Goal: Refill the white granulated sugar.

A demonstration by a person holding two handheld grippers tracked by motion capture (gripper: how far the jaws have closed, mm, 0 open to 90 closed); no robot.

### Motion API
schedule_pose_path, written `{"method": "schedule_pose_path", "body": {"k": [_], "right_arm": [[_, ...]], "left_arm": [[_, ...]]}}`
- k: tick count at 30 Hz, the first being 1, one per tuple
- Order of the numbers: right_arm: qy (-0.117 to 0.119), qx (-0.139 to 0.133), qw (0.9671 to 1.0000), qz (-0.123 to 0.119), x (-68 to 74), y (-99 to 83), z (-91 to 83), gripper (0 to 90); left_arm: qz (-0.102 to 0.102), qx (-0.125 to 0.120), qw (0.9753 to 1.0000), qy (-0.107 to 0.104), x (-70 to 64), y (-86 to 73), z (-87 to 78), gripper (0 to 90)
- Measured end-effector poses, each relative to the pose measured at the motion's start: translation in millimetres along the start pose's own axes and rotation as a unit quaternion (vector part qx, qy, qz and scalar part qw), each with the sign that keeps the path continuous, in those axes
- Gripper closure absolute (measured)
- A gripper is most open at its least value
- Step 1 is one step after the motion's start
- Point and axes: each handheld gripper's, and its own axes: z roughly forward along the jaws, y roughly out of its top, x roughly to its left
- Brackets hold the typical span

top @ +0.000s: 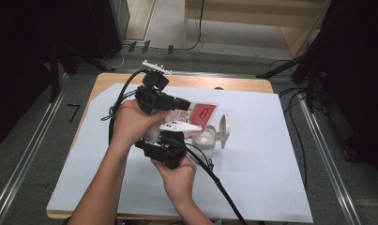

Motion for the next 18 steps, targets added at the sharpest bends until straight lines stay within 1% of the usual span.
{"method": "schedule_pose_path", "body": {"k": [3, 7, 13, 16, 18], "right_arm": [[0.001, 0.0, 1.0, 0.002, -0.5, -0.2, -0.7, 63.5], [-0.002, 0.002, 1.0, -0.007, -2.8, -0.5, -1.9, 63.5], [0.0, 0.001, 1.0, -0.005, -2.9, -0.6, -2.6, 63.6], [-0.004, 0.002, 0.9999, -0.01, -3.0, -0.3, -3.3, 63.6], [-0.003, 0.003, 1.0, -0.008, -4.0, 0.0, -3.4, 63.7]], "left_arm": [[0.001, 0.001, 1.0, 0.0, -0.8, 0.1, 0.8, 83.9], [0.002, -0.003, 1.0, -0.001, -0.7, -0.4, 1.8, 83.9], [0.002, -0.003, 1.0, 0.001, -2.0, -0.2, 1.4, 83.9], [0.002, -0.009, 0.9999, -0.004, -1.0, -0.9, 1.9, 83.9], [0.002, -0.009, 1.0, -0.004, -0.9, -0.8, 2.0, 83.9]]}}
